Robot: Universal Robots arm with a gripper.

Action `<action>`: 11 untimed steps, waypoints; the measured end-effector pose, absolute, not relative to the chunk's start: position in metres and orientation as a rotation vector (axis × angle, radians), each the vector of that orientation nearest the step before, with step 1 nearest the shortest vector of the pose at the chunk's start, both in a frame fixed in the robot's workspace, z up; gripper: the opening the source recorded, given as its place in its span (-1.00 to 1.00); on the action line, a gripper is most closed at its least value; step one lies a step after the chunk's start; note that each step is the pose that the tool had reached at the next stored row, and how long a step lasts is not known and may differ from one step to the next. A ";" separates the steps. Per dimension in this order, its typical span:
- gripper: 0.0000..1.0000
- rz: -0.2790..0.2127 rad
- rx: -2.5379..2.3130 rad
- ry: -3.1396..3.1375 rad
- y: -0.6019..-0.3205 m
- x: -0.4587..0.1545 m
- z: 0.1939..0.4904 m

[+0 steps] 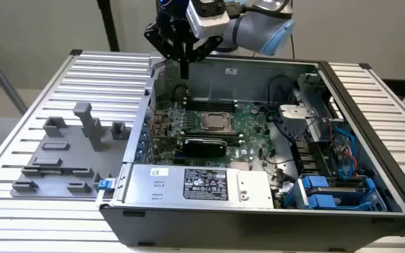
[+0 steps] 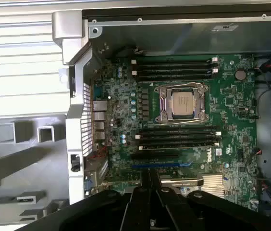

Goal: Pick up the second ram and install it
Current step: 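Reach for the second ram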

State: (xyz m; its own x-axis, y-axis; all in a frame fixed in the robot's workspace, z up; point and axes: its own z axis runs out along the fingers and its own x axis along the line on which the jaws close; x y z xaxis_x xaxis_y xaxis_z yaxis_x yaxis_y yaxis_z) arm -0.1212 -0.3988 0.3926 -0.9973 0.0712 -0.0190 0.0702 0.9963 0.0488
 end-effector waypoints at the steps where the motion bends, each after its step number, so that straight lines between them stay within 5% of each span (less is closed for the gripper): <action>1: -1.00 0.075 0.110 3.118 -0.399 -0.121 0.393; 11: -1.00 0.075 0.110 3.118 -0.399 -0.121 0.393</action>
State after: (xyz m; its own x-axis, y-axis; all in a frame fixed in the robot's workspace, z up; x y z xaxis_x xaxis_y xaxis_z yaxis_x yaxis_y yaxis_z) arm -0.1212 -0.3988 0.3926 -0.9973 0.0712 -0.0190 0.0702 0.9963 0.0487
